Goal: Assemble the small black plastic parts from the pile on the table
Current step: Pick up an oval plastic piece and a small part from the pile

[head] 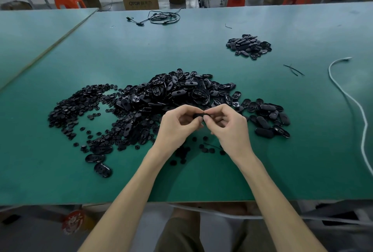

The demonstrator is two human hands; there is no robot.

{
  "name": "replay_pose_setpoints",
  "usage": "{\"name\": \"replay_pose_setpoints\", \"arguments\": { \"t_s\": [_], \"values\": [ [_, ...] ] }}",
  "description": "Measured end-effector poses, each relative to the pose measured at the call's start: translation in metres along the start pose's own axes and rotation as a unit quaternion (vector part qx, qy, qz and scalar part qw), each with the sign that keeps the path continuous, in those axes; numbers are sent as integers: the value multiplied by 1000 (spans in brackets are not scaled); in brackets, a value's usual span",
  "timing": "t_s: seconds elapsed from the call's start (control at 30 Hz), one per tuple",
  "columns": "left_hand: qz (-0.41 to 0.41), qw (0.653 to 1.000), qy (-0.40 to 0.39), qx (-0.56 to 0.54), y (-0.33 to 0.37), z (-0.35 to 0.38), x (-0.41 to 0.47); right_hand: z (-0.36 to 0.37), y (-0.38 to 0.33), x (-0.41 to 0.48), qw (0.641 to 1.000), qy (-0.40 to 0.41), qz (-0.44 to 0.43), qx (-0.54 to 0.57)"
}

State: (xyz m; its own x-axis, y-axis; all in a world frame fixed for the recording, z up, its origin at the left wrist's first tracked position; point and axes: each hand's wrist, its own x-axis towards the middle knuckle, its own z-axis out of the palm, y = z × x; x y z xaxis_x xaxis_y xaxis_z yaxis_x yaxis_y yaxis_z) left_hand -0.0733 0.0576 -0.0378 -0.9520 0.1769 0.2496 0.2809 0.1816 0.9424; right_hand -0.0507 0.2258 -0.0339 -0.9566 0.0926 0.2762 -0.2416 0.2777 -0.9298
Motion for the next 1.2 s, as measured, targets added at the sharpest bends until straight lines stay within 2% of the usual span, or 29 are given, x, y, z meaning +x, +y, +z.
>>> {"name": "replay_pose_setpoints", "arguments": {
  "t_s": [0.43, 0.63, 0.97, 1.07, 1.2],
  "values": [
    [-17, 999, 17, 39, -1, 3, 0, 2, 3, 0, 999, -33, -16, -19],
    [-5, 1000, 13, -23, 1, 0, 0, 0, 2, 1, 1000, -5, -17, 1],
    [-1, 1000, 8, -16, 3, 0, 0, 1, 2, 0, 995, -15, -84, -46],
    [1, 999, 39, 4, 3, 1, 1, 0, -1, 0, 994, 44, -81, -53],
    [-8, 994, 101, 39, 1, -1, 2, -6, 1, 3, 976, 216, -16, -25]
  ]
}}
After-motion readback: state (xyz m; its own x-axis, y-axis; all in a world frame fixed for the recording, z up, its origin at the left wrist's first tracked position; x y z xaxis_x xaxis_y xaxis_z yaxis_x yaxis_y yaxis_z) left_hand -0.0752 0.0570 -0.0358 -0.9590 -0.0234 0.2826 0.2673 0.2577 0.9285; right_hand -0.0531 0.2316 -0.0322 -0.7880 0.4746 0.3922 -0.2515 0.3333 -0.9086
